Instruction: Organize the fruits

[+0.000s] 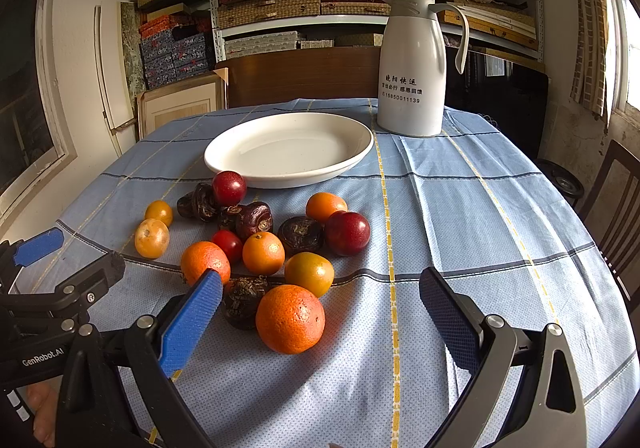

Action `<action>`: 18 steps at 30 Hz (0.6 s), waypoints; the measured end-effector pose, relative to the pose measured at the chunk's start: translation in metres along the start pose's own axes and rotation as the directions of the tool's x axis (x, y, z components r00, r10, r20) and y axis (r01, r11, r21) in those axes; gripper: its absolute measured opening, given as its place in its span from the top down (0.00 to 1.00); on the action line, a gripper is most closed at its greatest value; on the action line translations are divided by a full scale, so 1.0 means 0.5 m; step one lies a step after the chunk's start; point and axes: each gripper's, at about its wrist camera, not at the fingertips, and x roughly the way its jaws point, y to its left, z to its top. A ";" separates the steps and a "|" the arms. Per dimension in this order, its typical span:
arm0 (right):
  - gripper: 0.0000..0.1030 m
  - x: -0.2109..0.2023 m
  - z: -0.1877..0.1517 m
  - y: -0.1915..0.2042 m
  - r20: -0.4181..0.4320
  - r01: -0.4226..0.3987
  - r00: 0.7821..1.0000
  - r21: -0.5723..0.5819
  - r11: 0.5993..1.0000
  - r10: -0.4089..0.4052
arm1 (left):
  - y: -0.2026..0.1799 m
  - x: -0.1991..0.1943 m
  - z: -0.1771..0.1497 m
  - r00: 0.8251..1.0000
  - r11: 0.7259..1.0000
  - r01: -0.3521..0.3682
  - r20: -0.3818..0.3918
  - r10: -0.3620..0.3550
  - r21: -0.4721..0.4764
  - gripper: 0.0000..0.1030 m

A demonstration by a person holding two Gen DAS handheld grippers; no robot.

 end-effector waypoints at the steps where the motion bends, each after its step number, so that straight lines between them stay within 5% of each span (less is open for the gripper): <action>1: 0.03 0.000 0.000 0.000 0.000 0.000 1.000 0.000 1.000 0.000 | 0.000 0.000 0.000 1.000 1.000 0.000 0.000 0.000 0.000 0.04; 10: 0.03 0.004 -0.005 0.000 -0.008 0.002 1.000 -0.001 1.000 -0.002 | -0.005 0.004 -0.005 1.000 1.000 0.004 -0.012 -0.004 0.000 0.04; 18: 0.03 0.027 -0.016 -0.020 -0.117 -0.077 0.990 0.039 0.996 0.081 | 0.004 0.061 -0.025 0.985 0.999 0.039 -0.168 -0.039 -0.004 0.04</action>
